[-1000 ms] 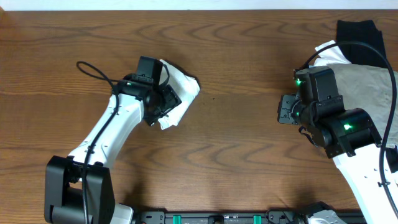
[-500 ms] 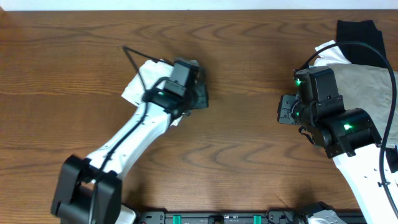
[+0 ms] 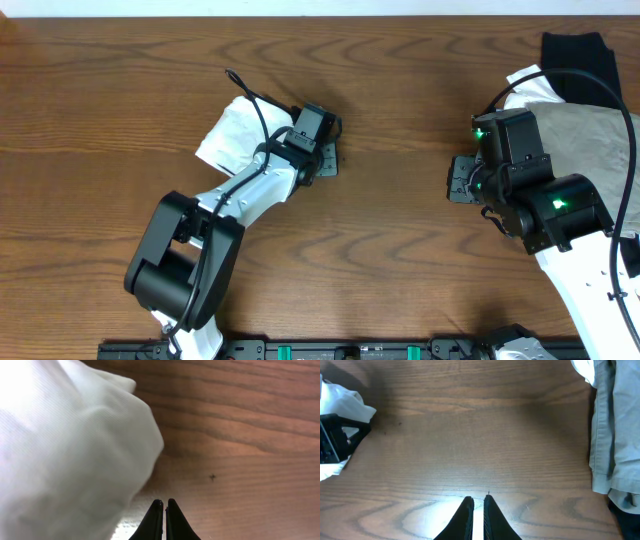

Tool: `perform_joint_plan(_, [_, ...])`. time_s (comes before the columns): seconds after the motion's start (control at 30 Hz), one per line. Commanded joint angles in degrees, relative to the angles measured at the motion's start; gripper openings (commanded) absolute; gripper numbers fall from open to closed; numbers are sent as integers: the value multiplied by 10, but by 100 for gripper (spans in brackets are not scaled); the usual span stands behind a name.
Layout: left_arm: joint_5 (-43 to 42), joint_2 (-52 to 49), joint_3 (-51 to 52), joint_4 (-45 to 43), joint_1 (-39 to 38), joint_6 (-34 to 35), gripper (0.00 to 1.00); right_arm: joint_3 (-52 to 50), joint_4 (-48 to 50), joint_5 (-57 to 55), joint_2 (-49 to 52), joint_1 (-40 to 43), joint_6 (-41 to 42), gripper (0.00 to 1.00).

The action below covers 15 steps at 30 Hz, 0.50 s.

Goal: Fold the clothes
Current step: 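Carry the white bundle leftward with the left gripper and lower it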

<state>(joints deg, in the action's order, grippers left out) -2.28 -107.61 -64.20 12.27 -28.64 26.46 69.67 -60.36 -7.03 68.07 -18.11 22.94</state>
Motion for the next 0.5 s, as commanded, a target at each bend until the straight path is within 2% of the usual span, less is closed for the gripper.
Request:
perform_joint_plan(0.0, [20,-17,2,-11,3,-11,6,0,-6,2,-5,4,-7,7])
perform_joint_plan(0.3, [34,-28,2,-24,27,-7,6,0,-17,2,-5,4,-7,7])
perform_joint_plan(0.37, [35,-28,0,21,49,48,6,0,-19,2,-5,4,-7,7])
perform_joint_plan(0.47, [33,-28,0,139,104,210,6,0,-22,2,-5,4,-7,6])
